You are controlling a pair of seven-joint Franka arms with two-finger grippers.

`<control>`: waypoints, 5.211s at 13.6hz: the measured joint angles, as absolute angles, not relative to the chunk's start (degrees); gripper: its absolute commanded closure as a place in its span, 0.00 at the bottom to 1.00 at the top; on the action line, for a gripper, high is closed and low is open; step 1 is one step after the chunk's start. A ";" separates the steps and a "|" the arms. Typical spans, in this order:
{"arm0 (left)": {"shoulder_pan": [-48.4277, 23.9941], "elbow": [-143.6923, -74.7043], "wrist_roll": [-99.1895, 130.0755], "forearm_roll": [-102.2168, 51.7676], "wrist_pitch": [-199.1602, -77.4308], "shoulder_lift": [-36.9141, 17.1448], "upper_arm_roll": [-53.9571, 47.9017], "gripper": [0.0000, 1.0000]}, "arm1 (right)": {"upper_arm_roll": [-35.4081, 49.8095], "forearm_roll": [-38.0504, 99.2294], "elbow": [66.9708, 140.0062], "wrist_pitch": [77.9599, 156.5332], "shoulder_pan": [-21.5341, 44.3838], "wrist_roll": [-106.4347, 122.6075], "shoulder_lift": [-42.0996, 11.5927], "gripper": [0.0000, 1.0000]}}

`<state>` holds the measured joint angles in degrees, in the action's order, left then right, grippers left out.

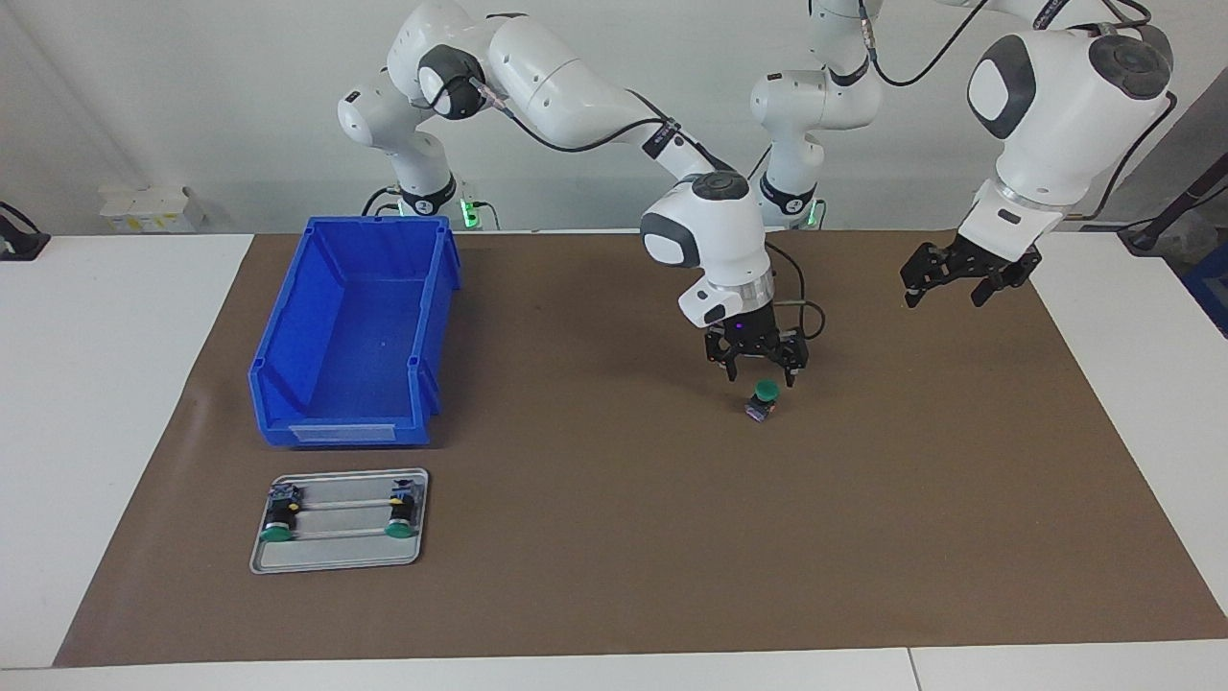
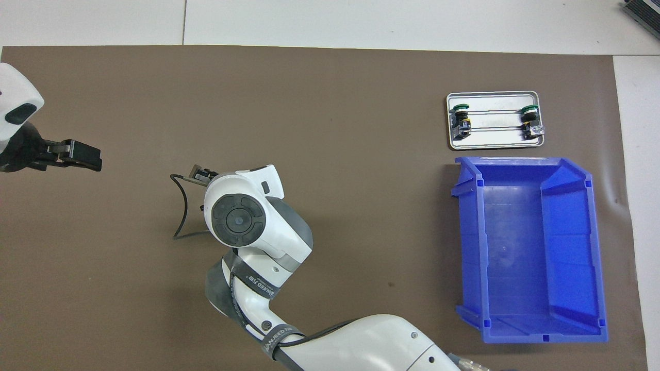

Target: Place and press button with both arms

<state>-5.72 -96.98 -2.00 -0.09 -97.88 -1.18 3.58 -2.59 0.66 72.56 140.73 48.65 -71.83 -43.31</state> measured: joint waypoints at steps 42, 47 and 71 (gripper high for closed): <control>-4.24 -79.96 -1.57 -3.69 -83.55 -3.22 5.18 0.01 | -4.87 9.50 96.23 117.78 16.38 -16.03 -5.93 1.00; -4.18 -80.90 -1.58 -3.69 -85.70 -2.74 5.97 0.01 | -4.94 14.52 112.92 115.92 1.07 9.25 3.53 1.00; -4.18 -88.06 -1.58 -3.69 -88.32 0.76 5.96 0.01 | -4.00 4.20 122.45 131.76 1.04 7.35 1.56 0.00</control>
<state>-4.18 -88.06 -1.58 -3.69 -88.32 0.76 5.96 -4.00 4.20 122.45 131.76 1.04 7.35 1.56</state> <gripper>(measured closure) 0.009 0.000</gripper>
